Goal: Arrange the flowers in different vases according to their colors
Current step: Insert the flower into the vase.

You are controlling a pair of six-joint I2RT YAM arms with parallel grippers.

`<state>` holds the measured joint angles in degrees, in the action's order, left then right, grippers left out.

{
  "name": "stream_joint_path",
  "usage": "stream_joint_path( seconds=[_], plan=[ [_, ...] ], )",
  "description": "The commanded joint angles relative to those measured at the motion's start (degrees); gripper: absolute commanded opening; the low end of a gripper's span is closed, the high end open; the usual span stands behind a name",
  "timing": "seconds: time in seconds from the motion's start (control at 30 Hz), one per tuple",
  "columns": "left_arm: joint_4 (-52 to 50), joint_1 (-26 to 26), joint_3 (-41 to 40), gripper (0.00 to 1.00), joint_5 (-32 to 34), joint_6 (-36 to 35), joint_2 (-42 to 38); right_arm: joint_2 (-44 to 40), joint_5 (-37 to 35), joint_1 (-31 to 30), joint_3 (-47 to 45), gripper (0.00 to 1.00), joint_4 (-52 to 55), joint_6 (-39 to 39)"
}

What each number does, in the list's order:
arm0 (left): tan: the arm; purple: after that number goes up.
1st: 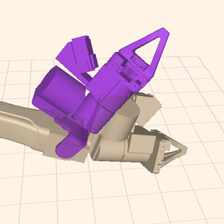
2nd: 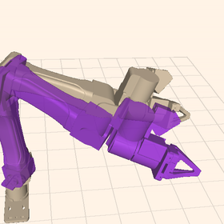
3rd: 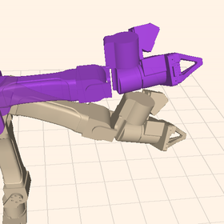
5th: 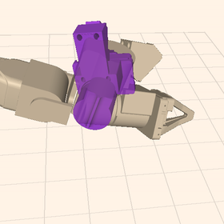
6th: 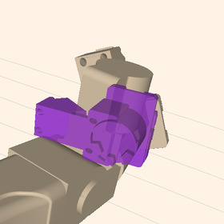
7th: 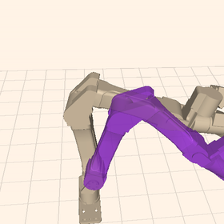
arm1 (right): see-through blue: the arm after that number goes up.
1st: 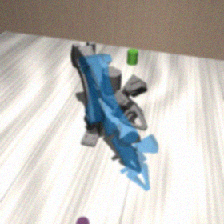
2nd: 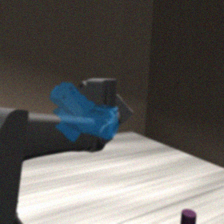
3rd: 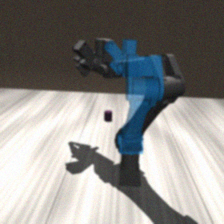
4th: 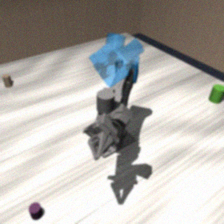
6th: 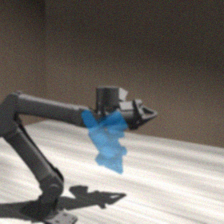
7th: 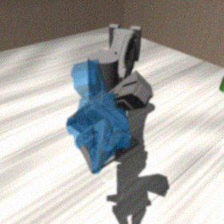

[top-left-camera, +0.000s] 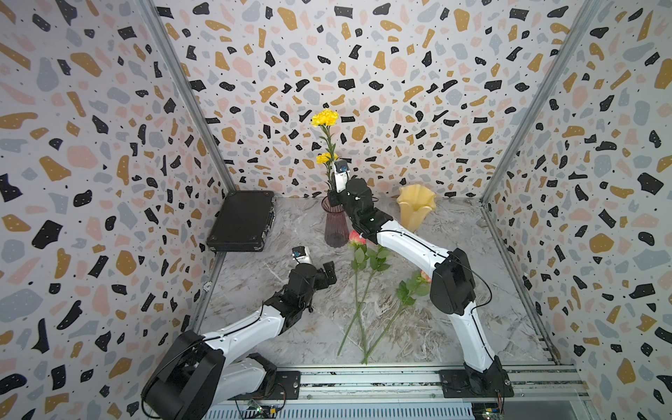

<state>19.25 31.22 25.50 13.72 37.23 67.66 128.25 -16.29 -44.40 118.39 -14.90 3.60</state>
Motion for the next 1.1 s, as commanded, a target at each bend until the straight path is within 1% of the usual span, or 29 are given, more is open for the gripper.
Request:
stream_joint_path(
  seconds=[0.0,0.03,0.13,0.17,0.2,0.27,0.4,0.6,0.67,0.7,0.77,0.87,0.9,1.0,1.07],
  plan=[
    [1.2,-0.3,1.2,0.99,-1.2,0.7,0.5,-2.2,-0.5,0.4,-0.3,0.02,-3.4,1.7],
    [1.2,-0.3,1.3,0.99,-1.4,1.0,0.7,-2.4,-0.7,0.5,-0.4,0.07,-2.7,2.2],
    [1.1,-0.3,1.5,0.99,-1.9,1.1,0.9,-4.0,-0.9,0.5,-2.0,0.28,-1.5,3.9],
    [0.9,-0.3,1.5,1.0,-1.9,1.1,0.7,-4.9,-0.8,0.5,-2.8,0.33,-1.0,4.4],
    [0.8,-0.3,1.4,0.99,-1.9,1.1,0.6,-5.7,-0.9,0.5,-3.3,0.36,-0.2,4.9],
    [0.7,-0.3,1.1,0.99,-1.5,1.4,0.3,-8.0,-1.0,0.5,-4.4,0.41,2.3,5.9],
    [0.9,-0.3,0.8,0.99,-1.1,1.9,0.5,-14.3,-0.6,0.5,-9.7,0.45,4.9,6.4],
    [1.4,-0.3,1.0,0.99,-2.0,2.3,1.3,-27.7,-2.5,0.5,-23.3,0.46,4.3,5.4],
    [1.5,-0.3,1.8,0.99,-3.6,2.1,2.4,-32.2,-2.6,0.5,-28.5,0.46,4.9,7.0],
    [1.4,-0.3,2.5,0.99,-4.7,1.8,3.2,-33.8,-1.6,0.5,-31.1,0.46,4.9,7.3],
    [0.6,-0.3,4.5,0.99,-8.1,0.5,5.2,-37.5,-0.1,0.5,-37.1,0.47,6.1,8.1],
    [-2.1,-0.3,7.5,0.99,-12.4,-1.3,7.5,-41.9,-0.5,0.5,-47.4,0.47,7.9,10.5],
    [-2.5,-0.2,8.2,0.99,-13.6,-1.6,8.4,-43.6,-0.8,0.5,-52.2,0.47,8.4,12.4],
    [-2.0,-0.3,8.3,0.99,-14.7,-2.4,10.2,-46.6,0.6,0.4,-66.5,0.48,5.5,18.0],
    [-2.3,-0.3,7.8,0.99,-12.3,-2.4,10.6,-46.3,2.6,0.4,-72.9,0.47,2.3,19.6]
  ],
)
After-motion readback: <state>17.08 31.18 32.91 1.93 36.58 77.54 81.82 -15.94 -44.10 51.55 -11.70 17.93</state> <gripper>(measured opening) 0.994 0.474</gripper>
